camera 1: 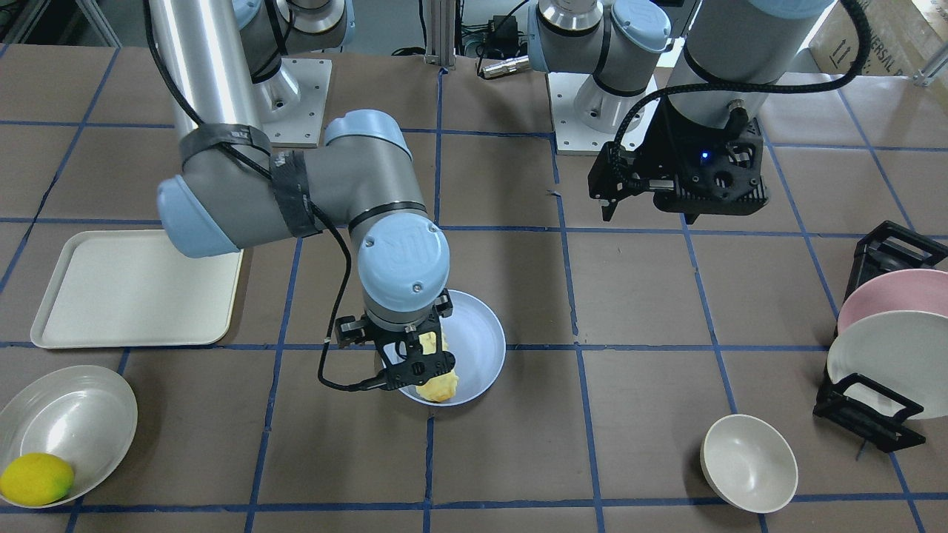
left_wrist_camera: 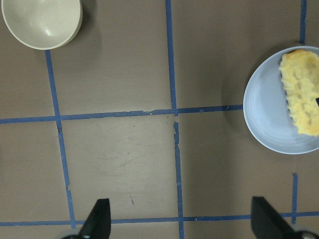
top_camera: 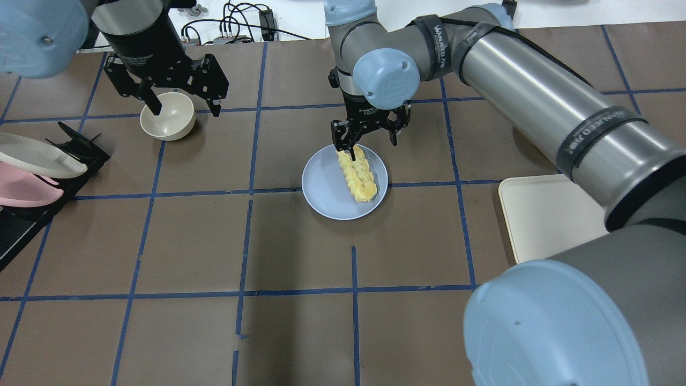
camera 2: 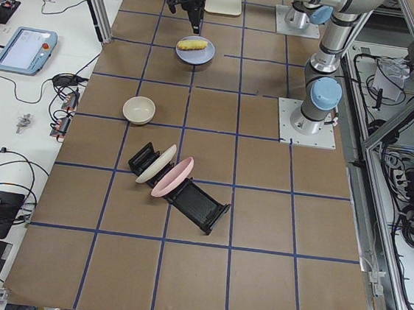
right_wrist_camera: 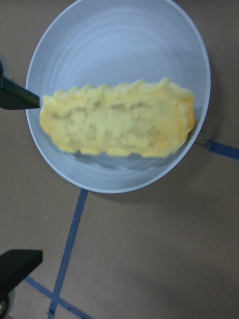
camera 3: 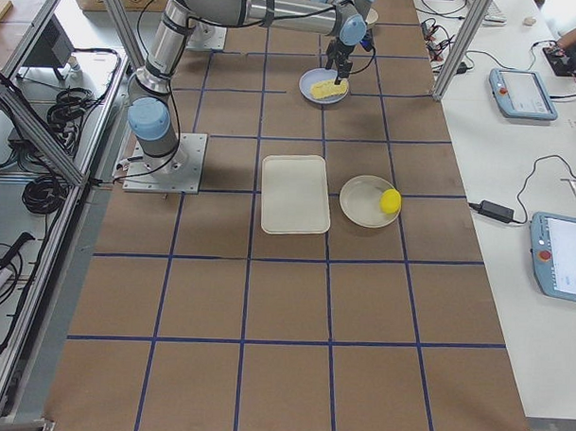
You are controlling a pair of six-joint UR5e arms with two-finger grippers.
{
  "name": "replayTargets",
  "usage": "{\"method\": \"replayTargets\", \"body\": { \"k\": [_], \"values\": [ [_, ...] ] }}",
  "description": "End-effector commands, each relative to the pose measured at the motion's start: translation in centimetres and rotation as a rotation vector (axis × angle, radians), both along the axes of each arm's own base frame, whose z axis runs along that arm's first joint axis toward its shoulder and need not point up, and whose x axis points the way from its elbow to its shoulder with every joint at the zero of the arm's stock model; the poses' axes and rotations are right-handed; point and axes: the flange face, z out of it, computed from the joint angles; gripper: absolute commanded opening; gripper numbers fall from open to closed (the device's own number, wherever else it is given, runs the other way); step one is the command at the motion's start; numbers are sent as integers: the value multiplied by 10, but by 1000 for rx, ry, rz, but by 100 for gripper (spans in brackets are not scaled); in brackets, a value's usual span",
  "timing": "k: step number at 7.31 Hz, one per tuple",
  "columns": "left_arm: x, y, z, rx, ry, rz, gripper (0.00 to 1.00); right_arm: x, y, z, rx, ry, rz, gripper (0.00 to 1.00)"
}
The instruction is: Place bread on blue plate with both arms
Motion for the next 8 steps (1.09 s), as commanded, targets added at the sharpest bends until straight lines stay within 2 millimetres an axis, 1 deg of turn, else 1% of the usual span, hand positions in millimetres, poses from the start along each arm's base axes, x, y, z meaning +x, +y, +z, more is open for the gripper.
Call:
{"method": "replayTargets", "body": {
  "k": [1, 2, 3, 4, 5, 6, 7, 8],
  "values": [
    [-1, 16, 18, -9, 5, -2, 100, -106, 16, 103, -15, -28, 14, 95],
    [10, 13, 21, -21, 19, 19, 100, -166, 48, 159, -9, -47, 16, 95],
    [17, 21, 20, -18, 71, 15, 100, -210, 78, 194, -26, -62, 24, 96],
    [32, 30, 33, -44, 69, 16, 100, -234, 111, 212, -52, -64, -3, 96],
    [35, 37, 30, -35, 60, 18, 100, -233, 144, 204, -42, -64, -15, 96],
    [34, 41, 27, -35, 60, 19, 100, -230, 160, 182, -64, -74, -35, 98],
    [33, 39, 22, -24, 62, 23, 100, -230, 161, 190, -138, -60, -97, 99],
    [33, 28, 14, -35, 70, 19, 100, -227, 161, 192, -151, -69, -142, 99]
  ]
}}
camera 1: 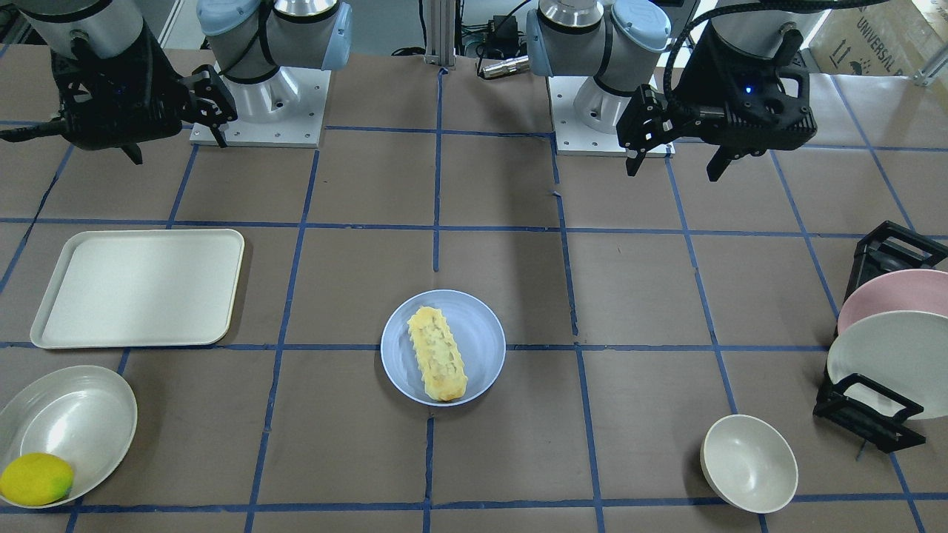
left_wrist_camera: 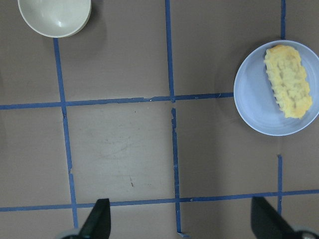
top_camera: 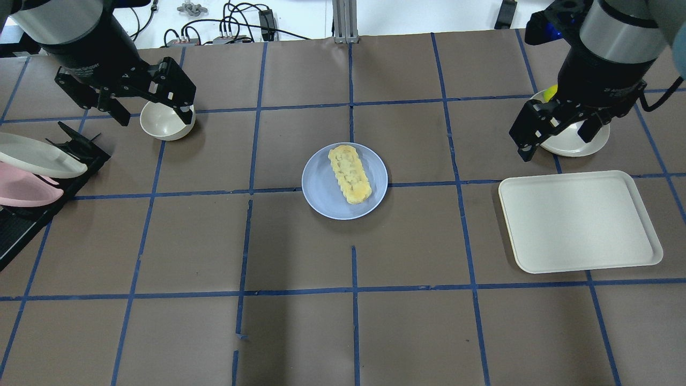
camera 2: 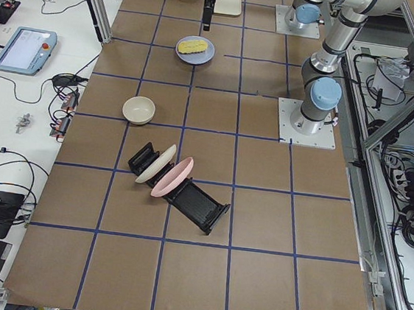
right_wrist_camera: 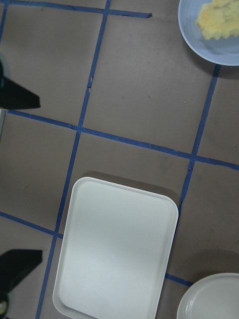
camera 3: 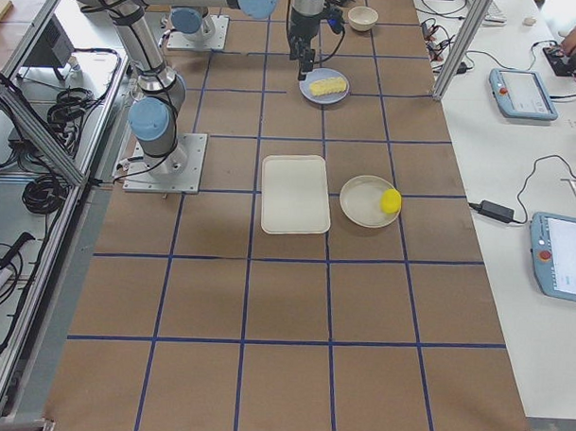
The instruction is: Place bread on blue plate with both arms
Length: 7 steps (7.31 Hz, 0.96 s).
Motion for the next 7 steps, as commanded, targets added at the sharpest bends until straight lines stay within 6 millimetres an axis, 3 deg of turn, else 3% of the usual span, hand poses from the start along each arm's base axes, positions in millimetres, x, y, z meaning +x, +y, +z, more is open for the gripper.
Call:
{"method": "replayTargets", "body": {
  "k": [1, 2, 3, 4, 6, 7],
  "values": [
    [-4, -15, -6, -59, -12, -13, 100, 4, 2, 2, -45, -22, -69, 99],
    [1, -6, -11, -23, -11, -4, 100, 6, -1, 4, -71, -40, -94, 99],
    [4, -14, -15, -17, -33, -3, 100, 5, -1, 4, -75, -38, -100, 99],
    [5, -5, -7, -26, -76, -8, 100, 4, -1, 4, -75, -21, -142, 99],
    [9, -17, -10, -18, -72, 1, 100, 6, -2, -1, -66, -39, -154, 100],
    [10, -13, -17, -1, -83, -1, 100, 9, -3, -5, -59, -72, -162, 100]
  ]
}}
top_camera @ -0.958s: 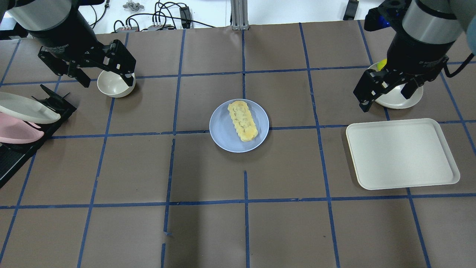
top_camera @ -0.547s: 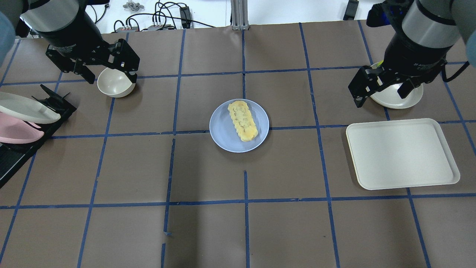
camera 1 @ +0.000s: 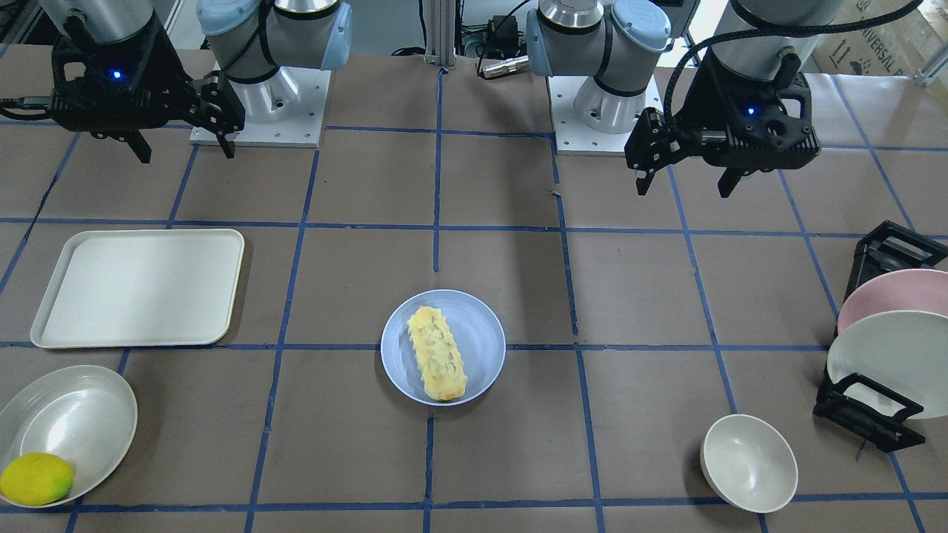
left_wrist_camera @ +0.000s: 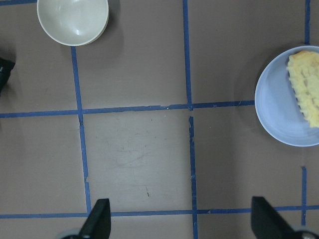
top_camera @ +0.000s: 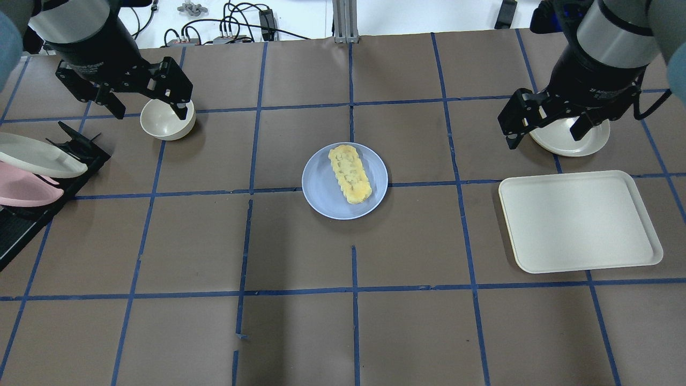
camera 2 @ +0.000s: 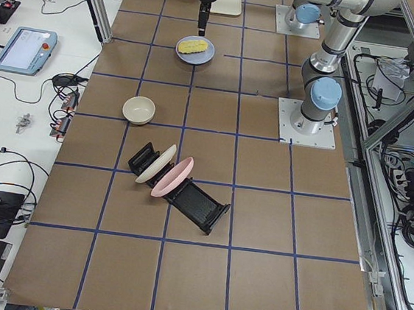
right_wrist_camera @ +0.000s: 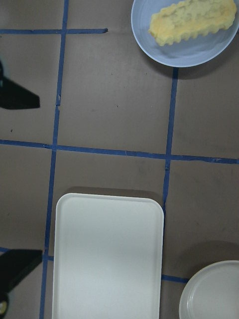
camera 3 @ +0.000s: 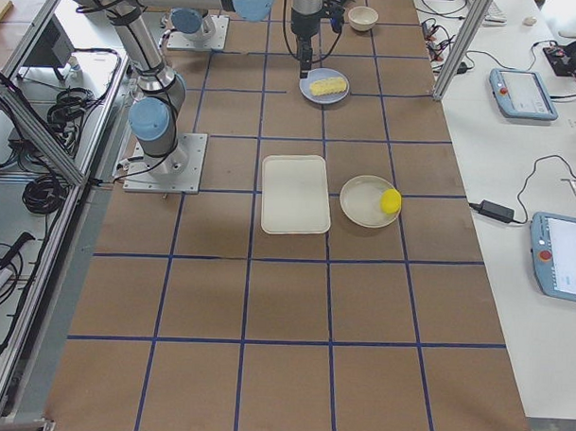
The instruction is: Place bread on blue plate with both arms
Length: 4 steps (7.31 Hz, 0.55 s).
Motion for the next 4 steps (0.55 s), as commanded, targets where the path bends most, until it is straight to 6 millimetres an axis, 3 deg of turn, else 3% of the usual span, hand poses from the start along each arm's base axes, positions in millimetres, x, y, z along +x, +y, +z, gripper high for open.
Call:
{"method": "replayTargets", "body": {
  "k": [1, 4],
  "values": [
    [3, -8, -10, 21, -12, 1, 100, 3, -1, -1, -1, -36, -13, 100],
    [-4, -20, -22, 40, 5, 13, 100, 4, 1, -4, 7, -35, -10, 100]
  ]
}}
